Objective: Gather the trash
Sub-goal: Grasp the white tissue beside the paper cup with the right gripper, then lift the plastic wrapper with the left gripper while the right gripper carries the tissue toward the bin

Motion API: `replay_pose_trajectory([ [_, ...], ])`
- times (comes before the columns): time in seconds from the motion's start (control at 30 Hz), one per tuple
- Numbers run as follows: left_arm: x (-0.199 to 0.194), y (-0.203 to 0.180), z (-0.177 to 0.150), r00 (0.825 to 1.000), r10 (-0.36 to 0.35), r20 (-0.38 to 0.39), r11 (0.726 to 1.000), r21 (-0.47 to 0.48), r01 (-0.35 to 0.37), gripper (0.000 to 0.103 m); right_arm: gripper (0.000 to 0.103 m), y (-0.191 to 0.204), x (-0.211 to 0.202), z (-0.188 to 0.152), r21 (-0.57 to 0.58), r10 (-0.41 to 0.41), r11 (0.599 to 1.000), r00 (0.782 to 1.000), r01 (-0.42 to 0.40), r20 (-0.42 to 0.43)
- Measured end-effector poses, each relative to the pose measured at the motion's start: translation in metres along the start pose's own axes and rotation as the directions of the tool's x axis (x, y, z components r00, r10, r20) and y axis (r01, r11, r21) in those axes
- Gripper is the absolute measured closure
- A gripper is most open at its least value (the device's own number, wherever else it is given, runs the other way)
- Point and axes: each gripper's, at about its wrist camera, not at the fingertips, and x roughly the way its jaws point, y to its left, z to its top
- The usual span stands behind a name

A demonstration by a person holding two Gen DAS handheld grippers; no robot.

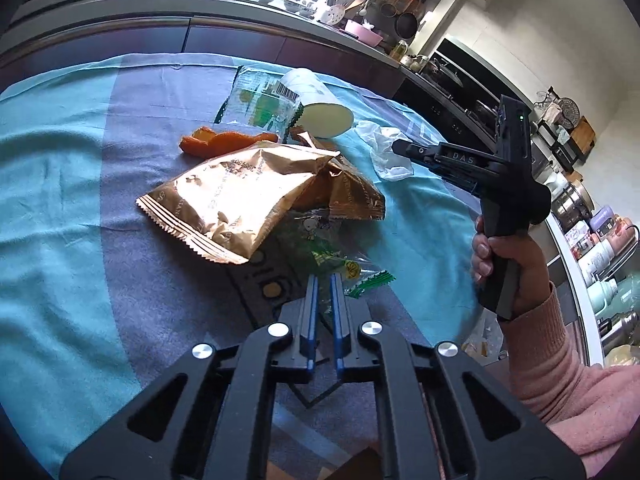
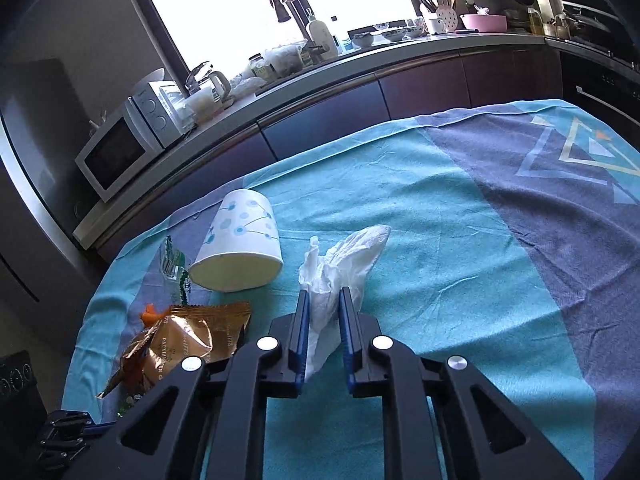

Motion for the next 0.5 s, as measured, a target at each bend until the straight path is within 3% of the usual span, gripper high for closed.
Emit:
replay_pose_trajectory([
  [0.3, -0.014, -0.007, -0.003, 0.999, -0.026, 0.031, 0.999, 0.039, 0.025, 0.102, 0.092, 0.018, -0.027, -0.005, -0.011, 0.071, 0.997, 0.996, -0.071, 0.046],
  [0.33, -0.013, -0.006, -0.002, 1.0, -0.017, 0.026, 0.999, 0.033, 0.016, 0.1, 0.092, 0.019, -0.028, -0.006, -0.011, 0.08, 0.997, 0.996, -0.079, 0.049],
  [0.4, -0.011, -0.004, 0.0, 1.0, -0.008, 0.024, 1.0, 0.03, 0.007, 0.073, 0.092, 0.023, -0.03, -0.008, -0.015, 0.096, 0.995, 0.994, -0.095, 0.049],
  [0.5, -0.004, -0.002, 0.003, 1.0, -0.008, 0.017, 1.0, 0.022, 0.007, 0.07, 0.092, 0.026, -0.03, -0.01, -0.018, 0.112, 0.994, 0.993, -0.111, 0.044],
])
